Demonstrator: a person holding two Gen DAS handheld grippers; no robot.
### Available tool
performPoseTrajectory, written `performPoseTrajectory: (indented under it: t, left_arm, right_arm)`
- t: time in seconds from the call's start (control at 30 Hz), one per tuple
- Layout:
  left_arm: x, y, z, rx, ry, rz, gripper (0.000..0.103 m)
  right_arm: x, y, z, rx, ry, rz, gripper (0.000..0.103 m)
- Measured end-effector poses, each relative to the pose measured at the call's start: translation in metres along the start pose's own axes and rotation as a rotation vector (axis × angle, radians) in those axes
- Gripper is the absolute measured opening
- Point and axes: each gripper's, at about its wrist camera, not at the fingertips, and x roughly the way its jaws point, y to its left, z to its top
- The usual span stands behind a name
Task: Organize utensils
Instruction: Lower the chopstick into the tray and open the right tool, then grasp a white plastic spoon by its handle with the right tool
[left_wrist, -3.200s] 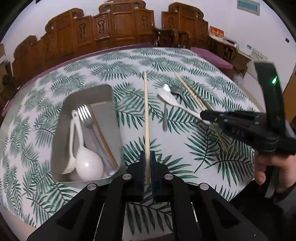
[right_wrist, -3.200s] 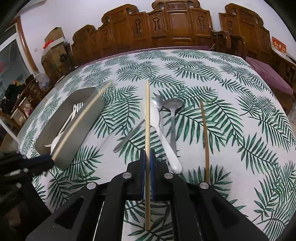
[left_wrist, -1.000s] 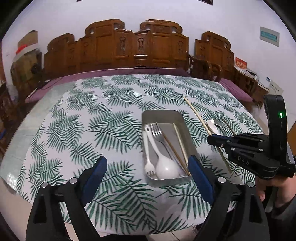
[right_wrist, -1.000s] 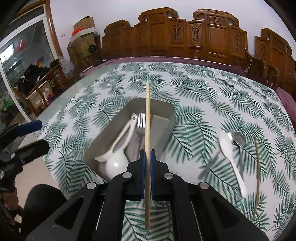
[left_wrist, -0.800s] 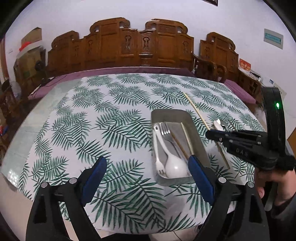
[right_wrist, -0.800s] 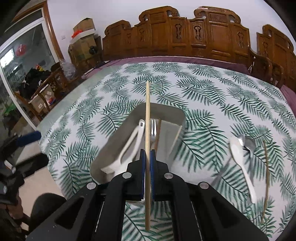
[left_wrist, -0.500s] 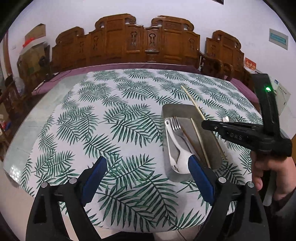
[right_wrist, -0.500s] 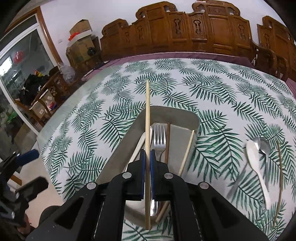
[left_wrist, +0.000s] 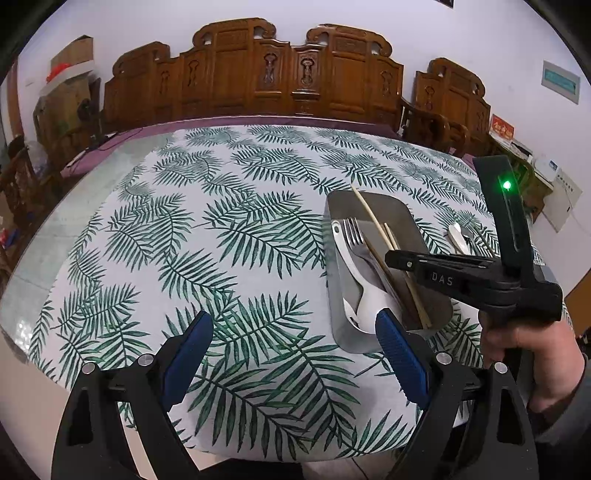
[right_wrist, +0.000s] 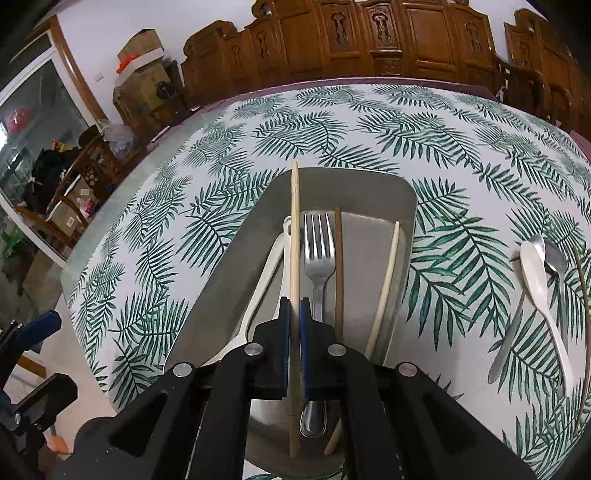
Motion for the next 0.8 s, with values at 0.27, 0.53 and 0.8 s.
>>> performPoseTrajectory:
  t: [0.27, 0.53, 0.8]
  left_arm:
    - [-0.001, -0.015, 0.001, 0.021, -0.004, -0.012, 0.086]
    - [-0.012, -0.046, 0.005, 0.061, -0.026, -0.052, 0.086]
    - [-0.015, -0.081, 0.009, 0.097, -0.044, -0.116, 0.087]
  right_arm:
    - [-0.024, -0.007, 0.002, -0.046, -0.047, 0.010, 0.009]
    - [-0.084, -0.037, -0.007, -0.089, -0.122, -0.002, 0.009]
    - [-0.131, -0.096, -0.033, -0.093, -0.130, -0.099, 0.009]
